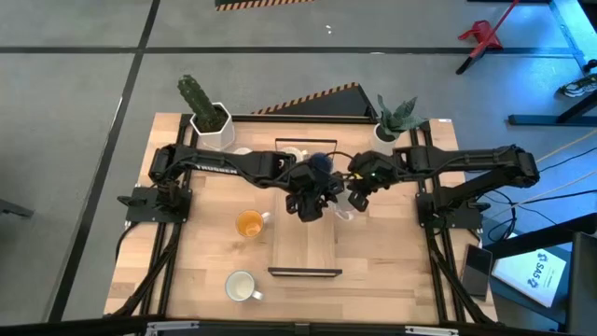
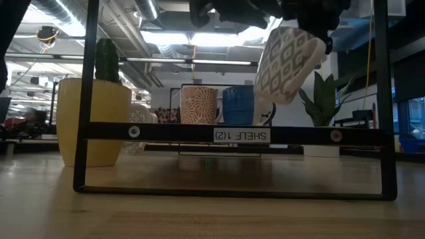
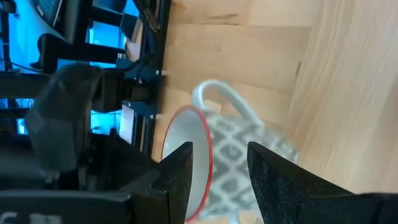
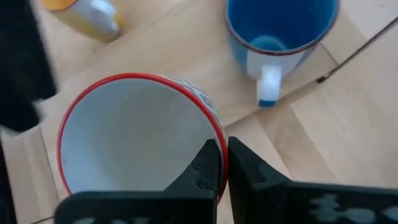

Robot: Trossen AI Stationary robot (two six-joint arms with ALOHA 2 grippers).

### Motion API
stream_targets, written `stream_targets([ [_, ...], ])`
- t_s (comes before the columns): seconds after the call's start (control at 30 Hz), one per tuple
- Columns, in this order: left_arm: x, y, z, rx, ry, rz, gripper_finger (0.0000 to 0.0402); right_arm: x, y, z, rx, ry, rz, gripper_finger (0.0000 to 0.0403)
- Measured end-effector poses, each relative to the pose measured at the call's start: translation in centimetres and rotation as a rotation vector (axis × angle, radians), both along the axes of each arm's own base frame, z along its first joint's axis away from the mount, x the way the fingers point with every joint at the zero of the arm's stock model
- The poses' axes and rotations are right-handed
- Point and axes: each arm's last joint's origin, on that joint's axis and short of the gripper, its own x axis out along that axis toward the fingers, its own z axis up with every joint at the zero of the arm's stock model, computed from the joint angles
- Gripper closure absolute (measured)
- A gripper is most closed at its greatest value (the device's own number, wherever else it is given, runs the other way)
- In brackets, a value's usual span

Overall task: Place coffee mugs
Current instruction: Put the gray and white mug on the shelf

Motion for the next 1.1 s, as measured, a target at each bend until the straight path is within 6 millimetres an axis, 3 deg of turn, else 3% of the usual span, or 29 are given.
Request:
stream_targets([
  [0.2, -0.1, 0.1, -0.1, 0.001, 0.013, -0.003, 0.0255, -0.1, 0.4, 0.0, -0.010, 0.009, 0.074, 0.0403],
  [0.6, 1.3, -0.2, -2.2, -0.031, 0.046, -0.071, 0.0255, -0.1, 0.8, -1.0, 0.011, 0.099, 0.319, 0.0403],
  [0.77, 1.1, -0.3, -2.4, -0.030, 0.072, 0.023, 0.0255, -0.1, 0.7, -1.3, -0.011, 0.126, 0.352, 0.0403],
  [1.1, -4.1, 0.1, 1.4, -0.056, 0.206, 0.201, 0.0255, 0.8, -0.6, -2.2, -0.032, 0.138, 0.375, 0.0403],
])
